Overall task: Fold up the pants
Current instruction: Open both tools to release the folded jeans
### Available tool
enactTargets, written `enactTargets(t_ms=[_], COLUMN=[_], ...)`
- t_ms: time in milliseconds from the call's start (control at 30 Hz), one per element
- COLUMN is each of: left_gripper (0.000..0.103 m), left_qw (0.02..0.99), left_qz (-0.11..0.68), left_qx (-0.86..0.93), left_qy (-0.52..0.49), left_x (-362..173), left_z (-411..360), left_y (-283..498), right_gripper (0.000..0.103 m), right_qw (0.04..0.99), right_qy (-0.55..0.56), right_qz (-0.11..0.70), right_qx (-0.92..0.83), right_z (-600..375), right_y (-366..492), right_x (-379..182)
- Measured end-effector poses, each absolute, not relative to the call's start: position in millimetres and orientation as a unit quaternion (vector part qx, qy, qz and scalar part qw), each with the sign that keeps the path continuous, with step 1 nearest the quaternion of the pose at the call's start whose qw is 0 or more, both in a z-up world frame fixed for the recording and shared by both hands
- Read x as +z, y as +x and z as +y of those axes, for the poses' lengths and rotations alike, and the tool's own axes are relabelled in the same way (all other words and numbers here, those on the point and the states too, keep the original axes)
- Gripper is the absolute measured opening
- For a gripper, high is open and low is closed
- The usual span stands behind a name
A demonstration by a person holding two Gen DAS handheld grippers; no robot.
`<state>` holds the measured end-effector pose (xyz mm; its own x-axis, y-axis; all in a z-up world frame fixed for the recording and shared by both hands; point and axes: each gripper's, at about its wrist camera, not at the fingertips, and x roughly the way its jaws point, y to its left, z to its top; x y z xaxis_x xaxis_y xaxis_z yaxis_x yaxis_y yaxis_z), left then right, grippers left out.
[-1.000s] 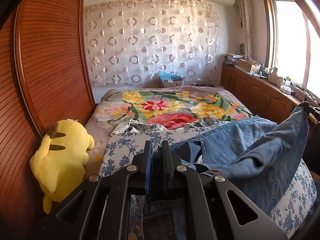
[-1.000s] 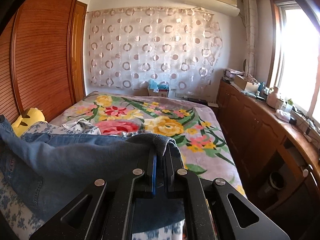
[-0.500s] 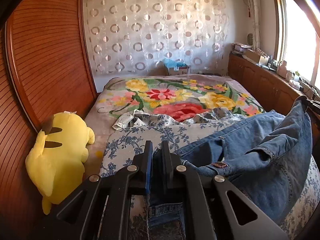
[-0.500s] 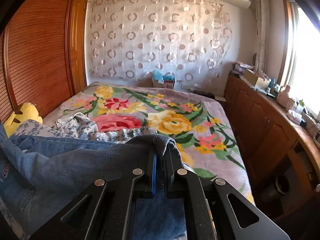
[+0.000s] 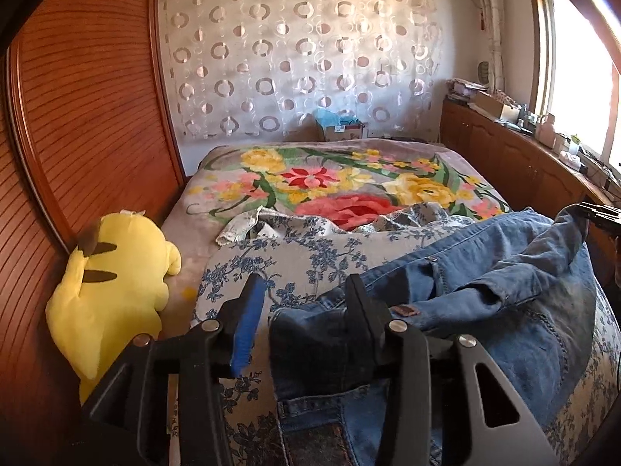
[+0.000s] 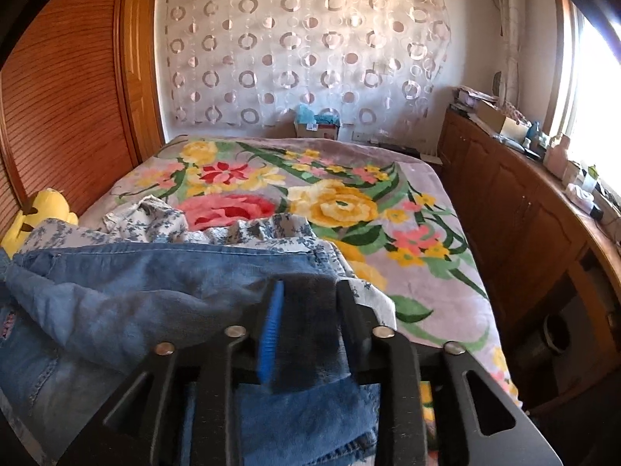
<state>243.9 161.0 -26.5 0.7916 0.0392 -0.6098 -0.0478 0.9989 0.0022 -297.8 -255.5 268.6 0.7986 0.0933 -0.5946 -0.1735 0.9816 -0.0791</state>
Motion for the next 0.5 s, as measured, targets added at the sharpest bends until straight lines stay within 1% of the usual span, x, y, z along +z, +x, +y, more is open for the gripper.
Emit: enactTargets(t_ms=[33, 67, 133, 267, 400, 500], left_gripper=[0.05, 0.063, 0.077, 0.078, 0.078, 0.078], left_qw=[0.946, 0.947, 0.948, 0.946, 0.941, 0.939], left_qz=[0.322, 0.322, 0.318, 0.323, 0.335, 0.34], left_qx=[0.018, 0.012, -0.001, -0.033, -0.046, -0.046], left_qy=[-0.007, -0.008, -0.01, -0.005, 0.018, 0.032], left_x=[-25, -24, -23, -27, -36, -41], left_z=[158, 156, 151, 130, 107, 95], left_y=[243, 242, 240, 239, 240, 243], right_gripper=[0.039, 0.039, 0.043, 0.047, 0.048, 0.053], right_qw=[0.946, 0.947, 0.947, 0.943, 0.937, 0.931], right_qy=[-0.066, -0.067, -0.07, -0.071, -0.08, -0.082], right_qz=[0.308, 0.306, 0.303, 0.306, 0.32, 0.334], right_qx=[0.074, 0.078, 0.086, 0.105, 0.115, 0.121], right_z=[-254, -252, -248, -244, -244, -244], right_y=[-300, -302, -310, -324, -328, -326], right_x=[269, 269, 270, 268, 259, 255])
